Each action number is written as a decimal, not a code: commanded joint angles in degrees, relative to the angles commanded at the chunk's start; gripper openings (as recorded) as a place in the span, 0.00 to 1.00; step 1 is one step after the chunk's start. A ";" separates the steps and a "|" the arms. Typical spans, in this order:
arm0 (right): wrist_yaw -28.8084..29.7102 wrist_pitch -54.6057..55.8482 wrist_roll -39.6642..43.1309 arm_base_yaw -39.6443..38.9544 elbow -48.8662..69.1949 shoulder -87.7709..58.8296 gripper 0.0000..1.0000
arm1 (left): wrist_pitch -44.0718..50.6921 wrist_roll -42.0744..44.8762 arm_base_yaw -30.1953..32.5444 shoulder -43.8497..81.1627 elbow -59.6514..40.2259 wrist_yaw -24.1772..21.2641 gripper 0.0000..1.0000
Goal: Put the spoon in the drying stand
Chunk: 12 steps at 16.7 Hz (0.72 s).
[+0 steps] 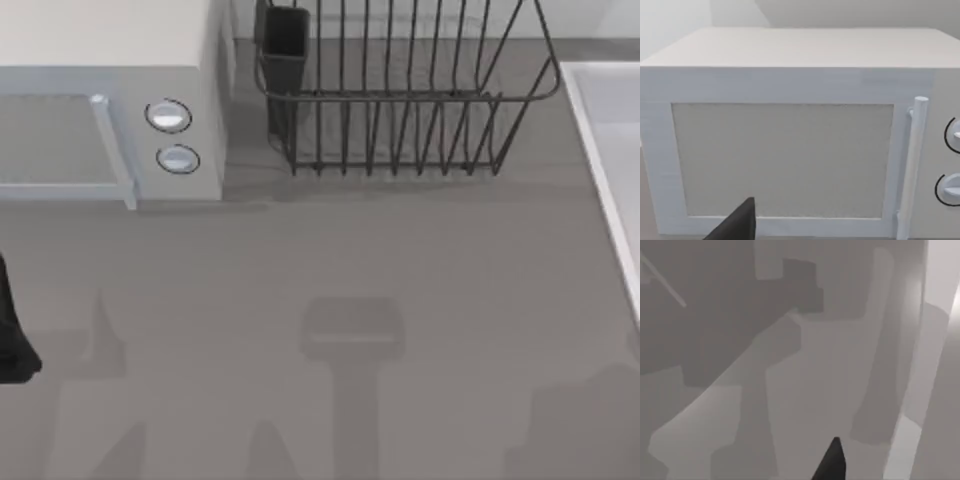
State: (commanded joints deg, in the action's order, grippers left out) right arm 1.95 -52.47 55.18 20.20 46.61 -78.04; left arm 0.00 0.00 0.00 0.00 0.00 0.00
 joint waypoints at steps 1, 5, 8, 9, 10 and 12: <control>-0.01 -4.57 0.13 0.06 3.29 0.52 0.00 | 0.00 0.00 0.00 0.00 0.00 0.00 1.00; -0.05 -21.60 0.10 0.31 16.46 3.33 0.00 | 0.00 0.00 0.00 0.00 0.00 0.00 1.00; -0.07 -29.47 -0.26 0.34 23.76 5.64 0.00 | 0.00 0.00 0.00 0.00 0.00 0.00 1.00; -0.06 -30.85 -0.37 0.33 25.12 6.18 0.00 | 0.00 0.00 0.00 0.00 0.00 0.00 1.00; -0.06 -31.65 -0.44 0.32 25.91 6.52 0.00 | 0.00 0.00 0.00 0.00 0.00 0.00 1.00; -0.06 -31.84 -0.46 0.32 26.10 6.59 0.00 | 0.00 0.00 0.00 0.00 0.00 0.00 1.00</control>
State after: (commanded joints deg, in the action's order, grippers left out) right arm 1.89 -84.32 54.73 20.52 72.71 -71.45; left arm 0.00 0.00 0.00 0.00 0.00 0.00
